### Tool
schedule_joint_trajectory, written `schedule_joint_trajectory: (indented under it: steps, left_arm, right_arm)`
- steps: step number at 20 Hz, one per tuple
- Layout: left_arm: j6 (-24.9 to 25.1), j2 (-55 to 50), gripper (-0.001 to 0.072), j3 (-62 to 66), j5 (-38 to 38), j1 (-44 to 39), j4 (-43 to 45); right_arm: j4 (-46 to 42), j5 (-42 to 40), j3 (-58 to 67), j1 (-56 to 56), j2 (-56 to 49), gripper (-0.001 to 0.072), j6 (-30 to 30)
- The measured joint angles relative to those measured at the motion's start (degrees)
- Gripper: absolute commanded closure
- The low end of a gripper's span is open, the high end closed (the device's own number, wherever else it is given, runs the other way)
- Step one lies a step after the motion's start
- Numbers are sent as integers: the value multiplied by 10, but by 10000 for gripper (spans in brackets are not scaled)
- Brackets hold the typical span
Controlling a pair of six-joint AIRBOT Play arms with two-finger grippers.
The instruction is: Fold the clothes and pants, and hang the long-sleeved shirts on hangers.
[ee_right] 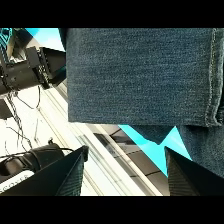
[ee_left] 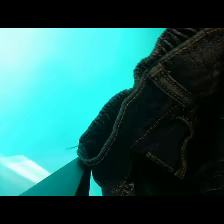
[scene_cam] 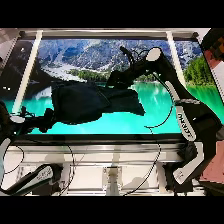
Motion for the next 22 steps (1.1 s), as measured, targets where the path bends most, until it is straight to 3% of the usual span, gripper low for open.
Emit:
schedule_joint_trajectory:
  steps: [1,3,4,10,12,22]
  left_arm:
    - [1,-3,671,-1,6,-2,-2]
    - [9,-2,672,-1,13,-6,-13]
    - [18,3,672,-1,17,-7,-17]
    - [55,90,672,-1,18,-9,-22]
    - [58,129,672,-1,19,-9,-22]
    - [63,214,671,-1,26,-9,-20]
  right_arm:
    - [0,0,0,0,0,163,0]
    - [-15,0,0,0,-1,384,7]
    - [-25,1,0,0,-3,387,12]
    - [-28,9,-2,1,-48,353,41]
    - [-15,3,-2,3,-67,191,48]
    - [-2,-10,-2,34,-132,193,82]
